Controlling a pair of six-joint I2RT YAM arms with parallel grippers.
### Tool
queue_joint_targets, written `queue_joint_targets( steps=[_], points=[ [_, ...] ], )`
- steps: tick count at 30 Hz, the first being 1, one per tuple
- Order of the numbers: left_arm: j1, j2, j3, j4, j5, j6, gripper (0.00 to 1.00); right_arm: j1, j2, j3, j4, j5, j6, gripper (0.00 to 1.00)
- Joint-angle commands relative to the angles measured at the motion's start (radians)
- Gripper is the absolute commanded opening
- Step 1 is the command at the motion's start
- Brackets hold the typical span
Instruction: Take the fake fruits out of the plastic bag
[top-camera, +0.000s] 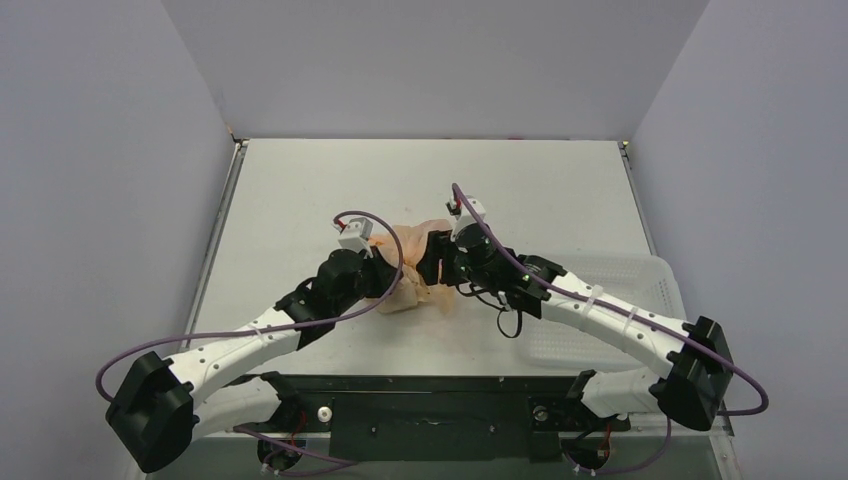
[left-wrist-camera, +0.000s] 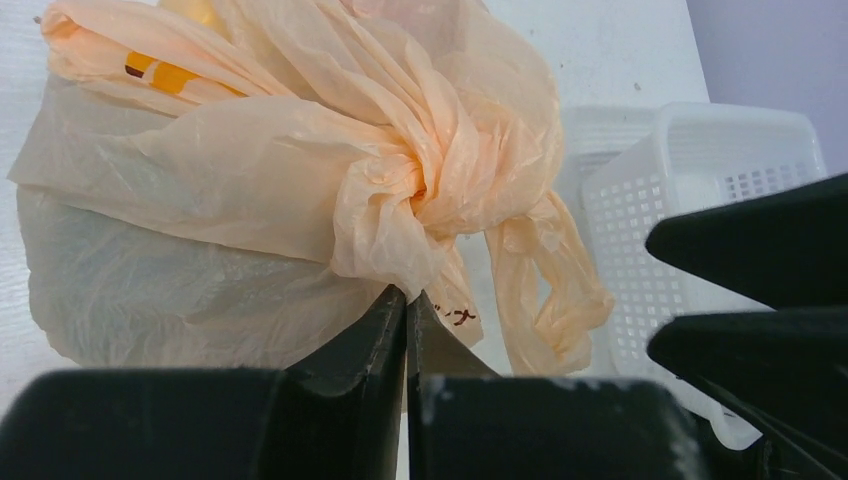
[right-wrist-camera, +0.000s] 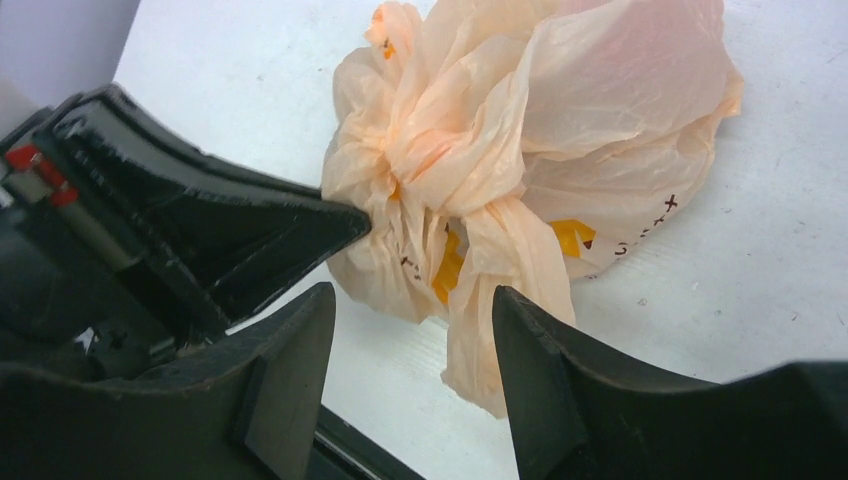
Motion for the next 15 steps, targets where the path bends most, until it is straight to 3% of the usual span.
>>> queue_joint_targets(
  steps=[1, 11, 15],
  points=[
    [-0.001, -0.017, -0.038, 0.135, 0.061, -0.044, 0.0, -0.004, 0.065, 0.069, -0.013, 0.11, 0.078, 0.55],
    [-0.001, -0.03, -0.123, 0.242, 0.097, -0.101, 0.0, 0.016, 0.149, 0.097, 0.01, 0.144, 0.132, 0.52],
    [-0.001, -0.03, -0.125, 0.251, 0.108, -0.099, 0.0, 0.018, 0.175, 0.093, 0.02, 0.148, 0.155, 0.42]
  ],
)
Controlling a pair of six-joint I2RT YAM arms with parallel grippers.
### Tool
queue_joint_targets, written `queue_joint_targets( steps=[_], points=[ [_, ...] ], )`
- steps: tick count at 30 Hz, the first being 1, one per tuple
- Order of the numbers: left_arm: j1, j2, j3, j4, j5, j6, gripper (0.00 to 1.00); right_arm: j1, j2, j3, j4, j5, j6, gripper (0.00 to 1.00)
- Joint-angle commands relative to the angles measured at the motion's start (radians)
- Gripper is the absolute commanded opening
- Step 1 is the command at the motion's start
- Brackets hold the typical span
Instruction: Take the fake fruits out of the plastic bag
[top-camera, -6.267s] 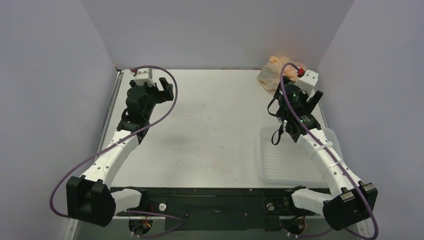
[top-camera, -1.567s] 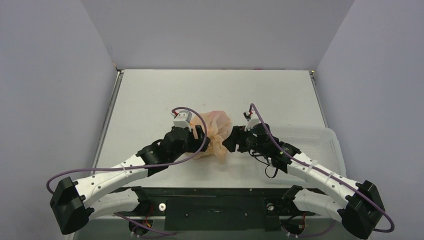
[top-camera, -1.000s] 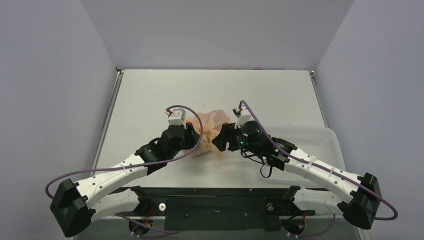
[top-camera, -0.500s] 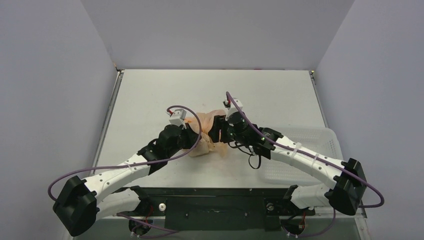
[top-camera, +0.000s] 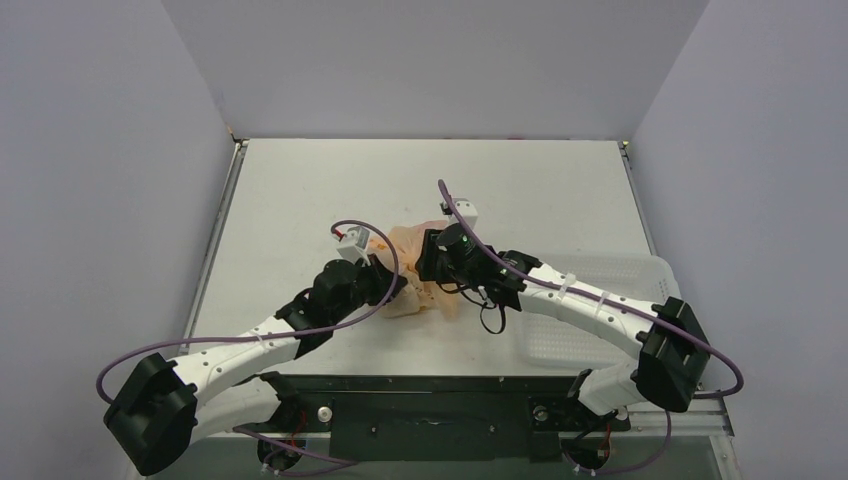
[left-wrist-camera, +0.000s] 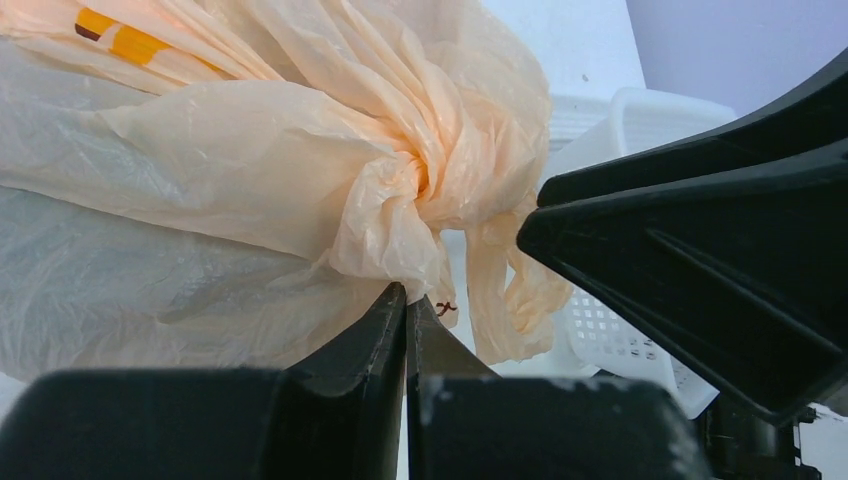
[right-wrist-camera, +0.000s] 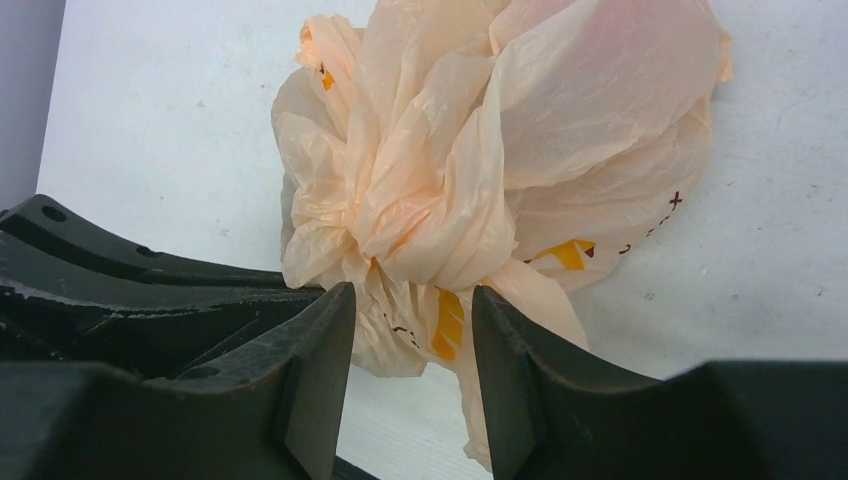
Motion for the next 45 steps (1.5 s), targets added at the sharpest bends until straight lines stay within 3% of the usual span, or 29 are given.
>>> queue_joint_targets(
  steps=[1, 11, 23, 27, 31, 32, 39, 45],
  points=[
    [0.0, -0.011, -0.003, 0.09, 0.029, -0.013, 0.0, 0.008, 0.029, 0.036, 0.038, 0.036, 0.039, 0.41],
    [0.0, -0.052, -0.049, 0.081, 0.046, -0.03, 0.0, 0.007, 0.09, 0.06, 0.055, -0.003, 0.034, 0.48],
    [-0.002, -0.017, -0.011, 0.023, 0.131, 0.036, 0.0, 0.011, 0.146, 0.105, 0.013, 0.03, -0.006, 0.43],
    [-0.002, -0.025, -0.016, 0.014, 0.122, 0.041, 0.0, 0.01, 0.158, 0.115, -0.002, 0.033, -0.016, 0.3],
    [-0.002, -0.046, -0.019, -0.031, 0.086, 0.04, 0.0, 0.009, 0.148, 0.118, -0.009, 0.035, -0.018, 0.07],
    [-0.002, -0.058, -0.019, -0.061, 0.069, 0.032, 0.0, 0.003, 0.14, 0.118, -0.009, 0.017, -0.017, 0.0],
    [-0.003, -0.197, -0.059, -0.187, -0.066, -0.009, 0.0, -0.162, 0.116, 0.104, 0.06, -0.323, 0.034, 0.0],
    [0.001, -0.384, -0.124, -0.281, -0.077, -0.012, 0.0, -0.304, 0.102, 0.033, 0.208, -0.615, 0.081, 0.0]
  ],
)
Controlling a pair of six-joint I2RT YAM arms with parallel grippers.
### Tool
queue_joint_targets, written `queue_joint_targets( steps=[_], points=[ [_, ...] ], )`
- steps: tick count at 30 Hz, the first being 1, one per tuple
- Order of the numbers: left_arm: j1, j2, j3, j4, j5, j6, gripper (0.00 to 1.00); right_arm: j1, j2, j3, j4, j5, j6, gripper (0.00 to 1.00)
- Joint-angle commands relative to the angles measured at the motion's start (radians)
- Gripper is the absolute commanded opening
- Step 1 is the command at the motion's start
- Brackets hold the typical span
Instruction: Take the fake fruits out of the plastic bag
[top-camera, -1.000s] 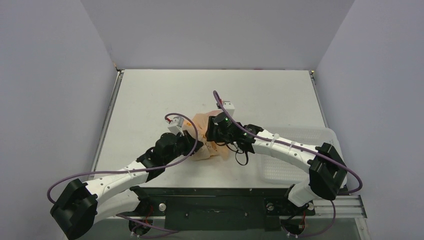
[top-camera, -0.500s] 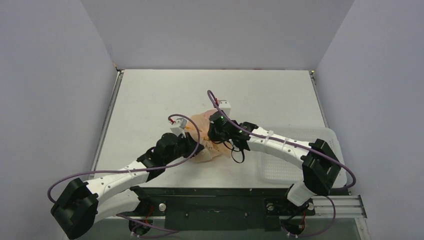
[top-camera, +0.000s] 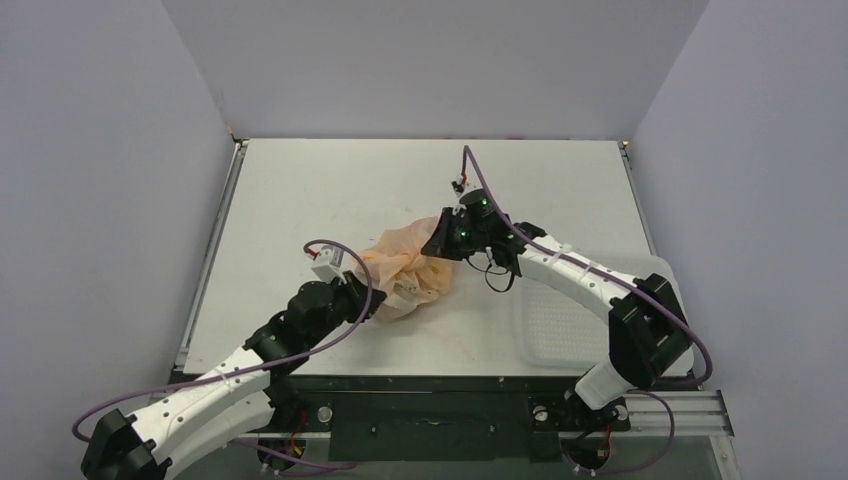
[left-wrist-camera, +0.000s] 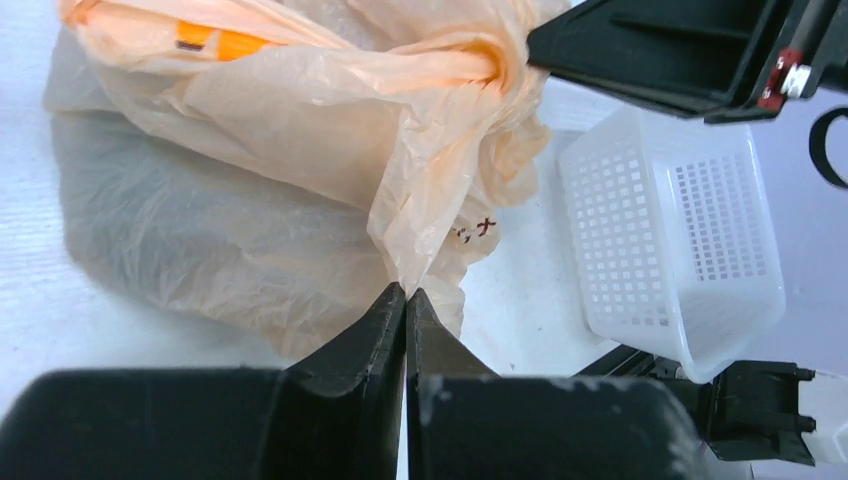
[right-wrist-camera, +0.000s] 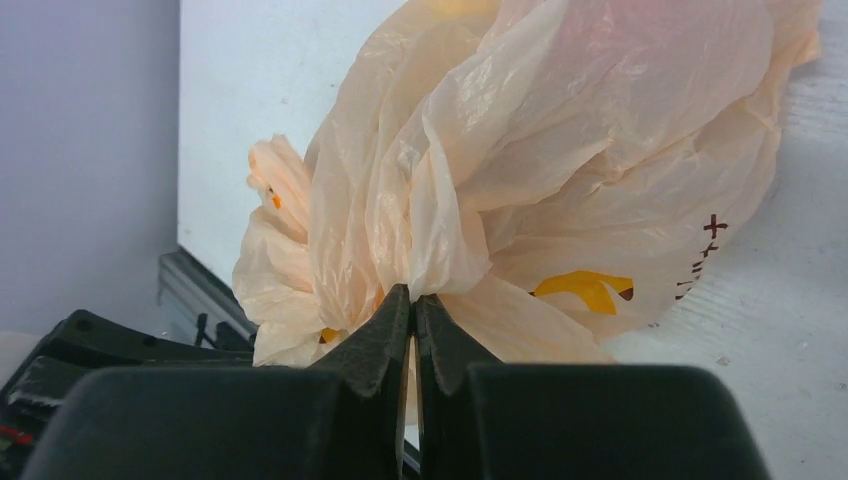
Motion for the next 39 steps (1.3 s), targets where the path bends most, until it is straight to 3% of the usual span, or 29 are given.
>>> queue_joint_targets(
  steps=[1, 10, 19, 24, 27, 30, 34, 39],
  points=[
    [0.003, -0.117, -0.026, -0.122, -0.02, 0.005, 0.0, -0.084, -0.044, -0.04, 0.152, -0.222, 0.043, 0.0],
    [0.014, -0.176, 0.053, -0.3, 0.006, 0.039, 0.0, -0.161, -0.075, -0.071, 0.174, -0.284, 0.03, 0.0],
    [0.036, -0.034, 0.426, -0.513, 0.059, 0.247, 0.01, -0.132, -0.11, -0.094, 0.122, -0.257, -0.011, 0.0],
    [0.068, 0.077, 0.58, -0.625, 0.045, 0.361, 0.31, -0.114, -0.106, -0.062, 0.089, -0.242, -0.031, 0.0],
    [0.09, 0.131, 0.633, -0.639, 0.051, 0.433, 0.4, -0.108, -0.098, -0.041, 0.07, -0.238, -0.046, 0.0],
    [0.121, 0.166, 0.67, -0.597, 0.144, 0.512, 0.52, -0.104, -0.095, -0.032, 0.06, -0.236, -0.052, 0.0],
    [0.16, 0.339, 0.766, -0.624, 0.274, 0.612, 0.54, -0.1, -0.092, -0.024, 0.056, -0.23, -0.058, 0.0],
    [0.163, 0.482, 0.83, -0.643, 0.276, 0.695, 0.53, -0.096, -0.09, -0.021, 0.039, -0.223, -0.067, 0.0]
  ],
)
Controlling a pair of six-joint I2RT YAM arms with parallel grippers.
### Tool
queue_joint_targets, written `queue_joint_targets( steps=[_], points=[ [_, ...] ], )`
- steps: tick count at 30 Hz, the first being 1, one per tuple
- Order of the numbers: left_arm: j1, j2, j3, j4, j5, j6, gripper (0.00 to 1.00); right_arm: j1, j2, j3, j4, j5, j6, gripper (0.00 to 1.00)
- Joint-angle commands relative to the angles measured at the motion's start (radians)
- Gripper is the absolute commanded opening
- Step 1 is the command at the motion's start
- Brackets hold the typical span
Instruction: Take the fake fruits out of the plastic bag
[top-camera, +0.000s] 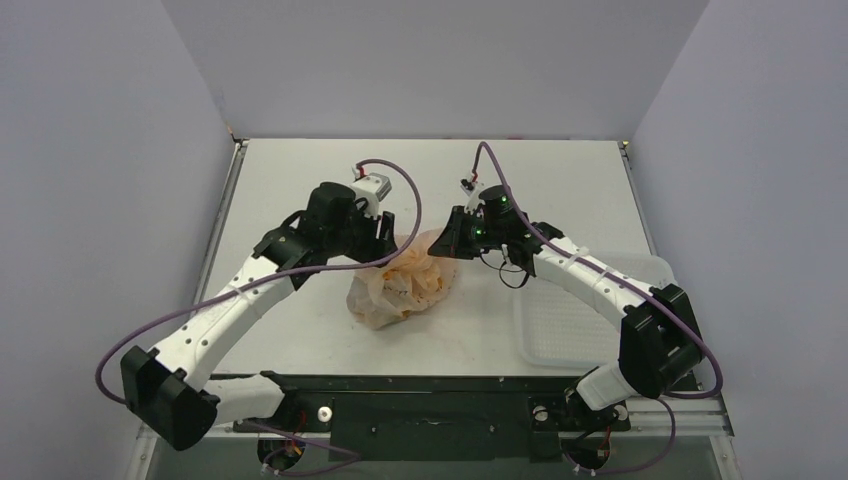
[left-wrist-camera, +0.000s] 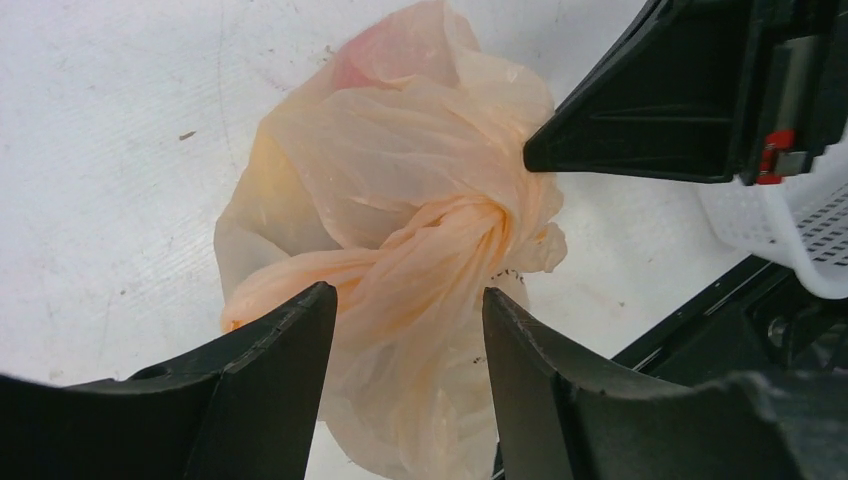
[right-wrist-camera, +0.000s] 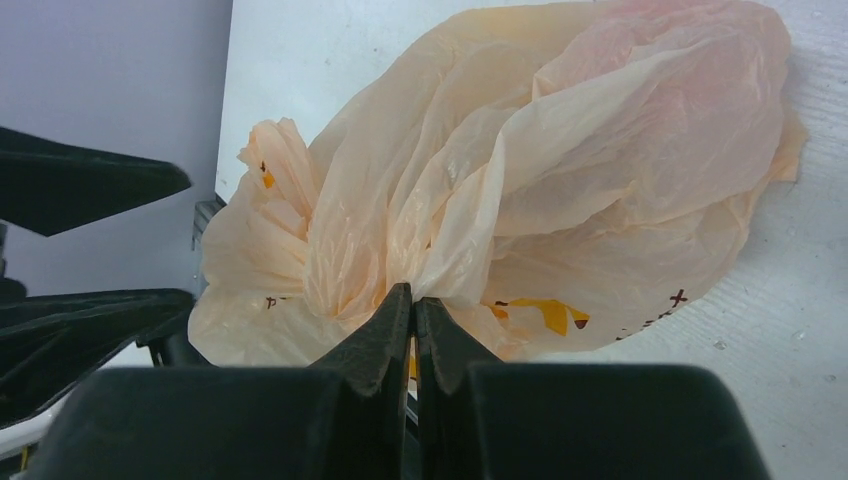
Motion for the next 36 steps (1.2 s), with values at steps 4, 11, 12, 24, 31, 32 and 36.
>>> queue_joint_targets(
  steps=[4, 11, 12, 24, 31, 32, 36],
  points=[
    [0.005, 0.112, 0.026, 0.005, 0.094, 0.149, 0.53, 0.009, -0.024, 0.041, -0.024, 0.039, -0.037, 0.0],
    [0.013, 0.106, -0.061, 0.063, 0.188, 0.171, 0.5, 0.023, -0.016, 0.051, -0.031, 0.066, -0.031, 0.0],
    [0.013, 0.11, -0.065, 0.061, 0.196, 0.172, 0.49, 0.029, -0.013, 0.054, -0.031, 0.069, -0.03, 0.0],
    [0.048, 0.114, -0.065, 0.046, 0.193, 0.191, 0.2, 0.031, -0.02, 0.079, -0.053, 0.172, -0.049, 0.0],
    [0.14, 0.028, -0.093, 0.083, 0.007, 0.161, 0.0, -0.094, 0.007, 0.06, -0.002, 0.087, -0.02, 0.0],
    [0.157, 0.013, -0.094, 0.085, -0.006, 0.16, 0.0, -0.102, 0.018, 0.066, -0.002, 0.084, -0.022, 0.0],
    [0.204, -0.044, -0.115, 0.119, -0.028, 0.155, 0.0, -0.149, 0.057, 0.09, 0.002, 0.083, -0.04, 0.0]
  ],
)
